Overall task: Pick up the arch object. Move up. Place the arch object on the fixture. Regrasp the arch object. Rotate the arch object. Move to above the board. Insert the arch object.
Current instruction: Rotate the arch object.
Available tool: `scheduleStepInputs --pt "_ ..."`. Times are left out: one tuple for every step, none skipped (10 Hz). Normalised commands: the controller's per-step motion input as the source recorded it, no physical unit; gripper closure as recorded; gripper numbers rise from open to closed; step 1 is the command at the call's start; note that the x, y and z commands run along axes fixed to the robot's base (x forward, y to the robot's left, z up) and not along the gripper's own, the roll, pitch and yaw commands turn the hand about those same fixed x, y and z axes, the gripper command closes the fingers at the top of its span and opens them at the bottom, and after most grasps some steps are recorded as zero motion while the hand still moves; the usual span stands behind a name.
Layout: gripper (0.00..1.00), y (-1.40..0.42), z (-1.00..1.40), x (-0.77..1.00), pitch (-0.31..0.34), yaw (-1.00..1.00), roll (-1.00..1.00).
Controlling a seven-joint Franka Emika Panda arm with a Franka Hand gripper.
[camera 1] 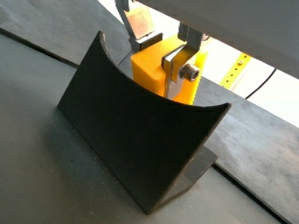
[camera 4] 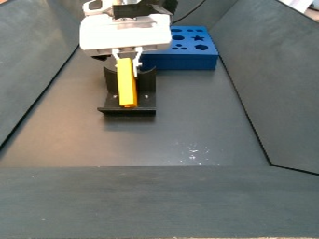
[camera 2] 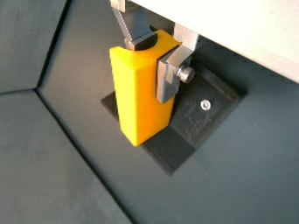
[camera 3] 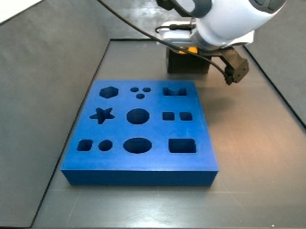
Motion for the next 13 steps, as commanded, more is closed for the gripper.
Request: scheduleStepInputs --pt "1.0 0.11 0.96 -1.0 -0.014 0.0 -0.02" --pt "1.0 0.11 0.95 -1.0 -0.041 0.01 -0.05" --pt "1.0 0.1 0.94 -1.0 -0.048 0.02 -0.06" --pt "1.0 0.09 0.93 -1.0 -0.056 0.01 -0.07" --pt "1.0 0.08 0.91 -1.0 -0.056 0.01 -0.07" --pt "1.0 0.08 0.89 -1.0 -0.056 0.0 -0.08" --pt "1.0 0.07 0.87 -1.0 -0.055 -0.01 -0.08" --pt "1.0 0.06 0.85 -1.0 -0.051 -0.01 -0.08" --pt "1.0 0.06 0.83 -1.0 -0.046 -0.02 -0.09" --pt "1.0 0.05 0.81 -1.0 -0.037 -0.03 -0.09" --pt "1.0 0.05 0.78 -1.0 -0.028 -0.04 -0.1" --pt "1.0 0.04 0.75 -1.0 -0.015 -0.04 -0.1" --pt "1.0 0.03 0.73 -1.0 -0.006 -0.04 -0.1"
